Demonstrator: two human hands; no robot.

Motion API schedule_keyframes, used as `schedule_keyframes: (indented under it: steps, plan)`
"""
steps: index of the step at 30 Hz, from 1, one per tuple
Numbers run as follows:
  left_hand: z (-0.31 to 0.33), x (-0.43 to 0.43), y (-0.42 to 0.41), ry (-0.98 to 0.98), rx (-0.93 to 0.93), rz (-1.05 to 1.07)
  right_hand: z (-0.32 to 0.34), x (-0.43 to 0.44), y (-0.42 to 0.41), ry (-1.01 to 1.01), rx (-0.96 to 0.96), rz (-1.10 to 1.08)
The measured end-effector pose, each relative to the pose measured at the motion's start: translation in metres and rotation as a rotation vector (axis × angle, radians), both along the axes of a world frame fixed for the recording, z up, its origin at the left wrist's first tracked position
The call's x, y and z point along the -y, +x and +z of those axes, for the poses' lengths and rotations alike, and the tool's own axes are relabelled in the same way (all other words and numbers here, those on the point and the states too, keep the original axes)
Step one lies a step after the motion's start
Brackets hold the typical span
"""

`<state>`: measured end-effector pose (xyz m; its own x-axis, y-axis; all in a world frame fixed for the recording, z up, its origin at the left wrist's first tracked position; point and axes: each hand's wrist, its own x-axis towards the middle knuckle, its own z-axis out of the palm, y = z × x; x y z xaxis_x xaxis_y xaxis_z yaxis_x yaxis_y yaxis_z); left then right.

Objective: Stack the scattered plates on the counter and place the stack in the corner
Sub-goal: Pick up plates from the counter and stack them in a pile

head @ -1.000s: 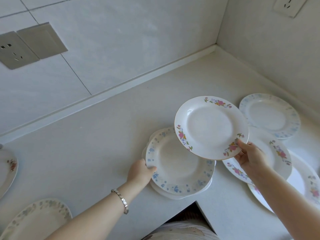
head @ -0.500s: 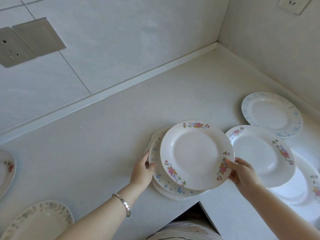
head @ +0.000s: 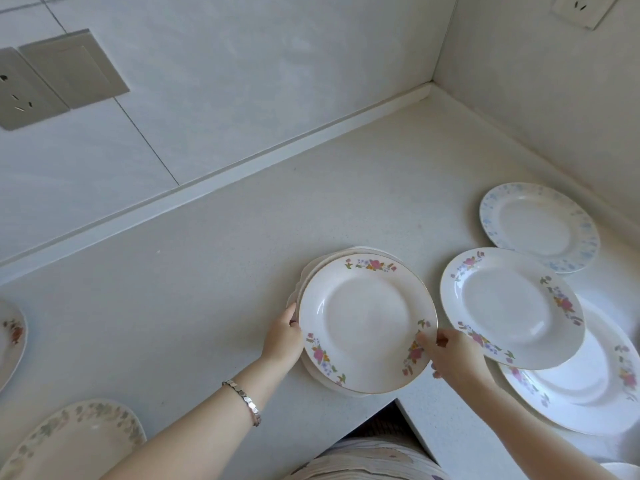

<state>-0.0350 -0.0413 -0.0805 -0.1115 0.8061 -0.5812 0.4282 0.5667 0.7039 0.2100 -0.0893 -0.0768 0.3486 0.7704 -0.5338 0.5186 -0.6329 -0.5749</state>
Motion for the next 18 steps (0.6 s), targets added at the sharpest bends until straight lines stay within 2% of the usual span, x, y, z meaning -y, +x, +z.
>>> schedule_keyframes:
  steps: [6,9,15,18]
  plan:
    - [-0.001,0.001,0.002,0.047,-0.033,-0.050,0.002,-0.006,-0.002,-0.059,0.314,0.224]
    - [-0.003,0.001,0.002,0.048,-0.056,-0.063,-0.001,-0.008,0.000,-0.059,0.385,0.260]
    - [-0.007,0.002,0.004,0.072,-0.129,-0.099,-0.015,-0.003,-0.007,0.100,0.096,0.025]
    - [-0.016,0.005,0.006,0.076,-0.218,-0.140,-0.016,-0.005,-0.011,0.141,-0.003,-0.023]
